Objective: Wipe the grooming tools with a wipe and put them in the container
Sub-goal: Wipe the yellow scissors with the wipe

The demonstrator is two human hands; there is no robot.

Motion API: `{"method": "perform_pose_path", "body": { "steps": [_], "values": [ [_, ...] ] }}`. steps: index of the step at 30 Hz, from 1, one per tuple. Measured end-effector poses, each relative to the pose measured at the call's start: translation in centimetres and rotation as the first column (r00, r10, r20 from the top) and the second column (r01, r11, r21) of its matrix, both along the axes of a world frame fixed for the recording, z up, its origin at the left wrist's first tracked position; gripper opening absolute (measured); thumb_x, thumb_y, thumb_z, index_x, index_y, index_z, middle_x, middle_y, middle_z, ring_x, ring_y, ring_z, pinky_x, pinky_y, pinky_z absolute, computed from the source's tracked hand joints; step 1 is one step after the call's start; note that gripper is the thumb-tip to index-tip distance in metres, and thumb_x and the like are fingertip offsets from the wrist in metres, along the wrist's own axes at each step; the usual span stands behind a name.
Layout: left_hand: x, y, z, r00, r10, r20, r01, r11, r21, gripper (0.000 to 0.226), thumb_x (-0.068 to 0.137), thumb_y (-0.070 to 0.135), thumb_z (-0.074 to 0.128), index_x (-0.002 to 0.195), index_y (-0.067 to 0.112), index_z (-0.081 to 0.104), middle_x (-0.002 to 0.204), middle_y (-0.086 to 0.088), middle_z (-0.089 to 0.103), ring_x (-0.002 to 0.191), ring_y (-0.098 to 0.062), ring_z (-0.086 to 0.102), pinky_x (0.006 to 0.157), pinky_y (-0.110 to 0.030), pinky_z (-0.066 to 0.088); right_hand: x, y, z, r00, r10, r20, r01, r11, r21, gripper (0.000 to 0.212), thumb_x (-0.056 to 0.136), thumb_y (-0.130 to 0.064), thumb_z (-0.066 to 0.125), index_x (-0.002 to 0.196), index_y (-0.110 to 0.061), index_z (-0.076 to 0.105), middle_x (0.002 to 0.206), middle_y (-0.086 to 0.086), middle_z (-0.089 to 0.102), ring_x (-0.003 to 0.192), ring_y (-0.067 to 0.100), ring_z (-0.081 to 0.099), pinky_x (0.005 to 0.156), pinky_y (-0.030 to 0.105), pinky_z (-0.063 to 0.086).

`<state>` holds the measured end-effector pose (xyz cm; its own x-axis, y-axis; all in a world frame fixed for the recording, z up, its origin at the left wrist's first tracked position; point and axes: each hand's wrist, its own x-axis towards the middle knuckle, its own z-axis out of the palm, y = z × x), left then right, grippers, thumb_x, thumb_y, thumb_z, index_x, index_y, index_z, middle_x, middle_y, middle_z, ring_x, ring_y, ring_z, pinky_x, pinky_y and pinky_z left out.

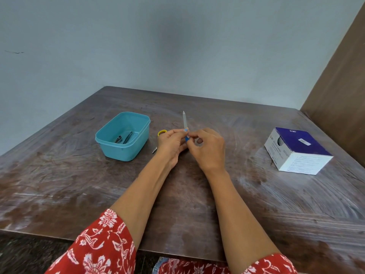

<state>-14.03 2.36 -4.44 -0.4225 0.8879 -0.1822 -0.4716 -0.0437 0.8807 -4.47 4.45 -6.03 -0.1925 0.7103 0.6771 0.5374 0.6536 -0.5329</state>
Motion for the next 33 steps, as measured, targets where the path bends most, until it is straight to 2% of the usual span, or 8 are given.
{"method": "perform_pose_path", "body": {
  "steps": [5,9,15,20,24,29,33],
  "values": [
    [-0.07,-0.03,-0.03,0.999,0.047,-0.019,-0.047,0.999,-0.003,0.005,0.086,0.003,0.059,0.082,0.002,0.062,0.082,-0.010,0.065,0.078,-0.017,0.063,0.071,-0.028,0.055,-0.28,-0.45,0.14,0.999,0.001,0.044,-0.001,1.000,0.005,0.007,0.064,-0.017,0.065,0.066,-0.014,0.071,0.057,0.003,0.058,0.057,0.021,0.054,0.057,0.035,0.048],
    [0.13,-0.16,0.17,0.999,0.032,0.009,-0.033,0.999,0.018,0.007,0.086,0.001,0.058,0.080,0.002,0.062,0.076,-0.009,0.065,0.067,-0.012,0.065,0.064,-0.022,0.056,-0.39,-0.17,0.17,0.999,-0.048,0.021,0.047,0.998,0.042,0.012,0.071,-0.013,0.065,0.078,-0.014,0.075,0.068,0.005,0.066,0.064,0.024,0.058,0.063,0.035,0.047],
    [0.03,-0.21,0.16,0.998,0.060,0.004,-0.060,0.998,-0.007,0.004,0.085,0.002,0.059,0.085,0.001,0.063,0.086,-0.012,0.065,0.080,-0.018,0.062,0.078,-0.031,0.054,-0.35,-0.59,0.11,0.995,-0.046,0.088,0.042,0.998,0.048,0.003,0.065,-0.018,0.068,0.067,-0.016,0.070,0.060,0.000,0.060,0.058,0.019,0.053,0.060,0.034,0.045],
    [0.15,-0.35,0.39,0.998,0.049,0.031,-0.049,0.999,0.022,0.008,0.085,0.000,0.058,0.080,0.003,0.062,0.073,-0.007,0.068,0.073,-0.015,0.064,0.066,-0.022,0.056,-0.48,-0.50,0.27,0.997,-0.072,0.037,0.070,0.996,0.057,0.011,0.071,-0.018,0.063,0.075,-0.016,0.073,0.066,0.002,0.065,0.062,0.022,0.057,0.062,0.035,0.047],
    [0.02,-0.30,0.30,0.998,0.064,0.017,-0.063,0.998,-0.005,0.006,0.085,0.001,0.058,0.083,0.004,0.063,0.084,-0.010,0.065,0.078,-0.016,0.063,0.076,-0.029,0.055,-0.46,-0.80,0.25,0.995,-0.068,0.079,0.064,0.997,0.050,0.004,0.065,-0.020,0.065,0.063,-0.017,0.066,0.060,-0.002,0.059,0.059,0.018,0.053,0.061,0.032,0.043],
    [0.14,-0.27,0.26,0.999,0.046,0.024,-0.046,0.999,0.009,0.005,0.085,0.001,0.059,0.085,0.003,0.064,0.083,-0.010,0.067,0.077,-0.016,0.065,0.077,-0.029,0.055,-0.49,-0.41,0.20,0.997,-0.077,0.030,0.075,0.995,0.063,0.009,0.071,-0.016,0.066,0.076,-0.016,0.073,0.068,0.002,0.065,0.065,0.022,0.057,0.061,0.035,0.046],
    [-0.01,-0.36,0.27,0.998,0.063,0.024,-0.063,0.998,-0.004,0.005,0.085,0.001,0.060,0.086,0.004,0.064,0.084,-0.010,0.066,0.078,-0.016,0.063,0.077,-0.029,0.054,-0.47,-0.64,0.11,0.993,-0.073,0.087,0.067,0.995,0.077,0.003,0.066,-0.022,0.065,0.065,-0.019,0.067,0.061,-0.003,0.061,0.061,0.018,0.054,0.063,0.032,0.042]
  ]
}}
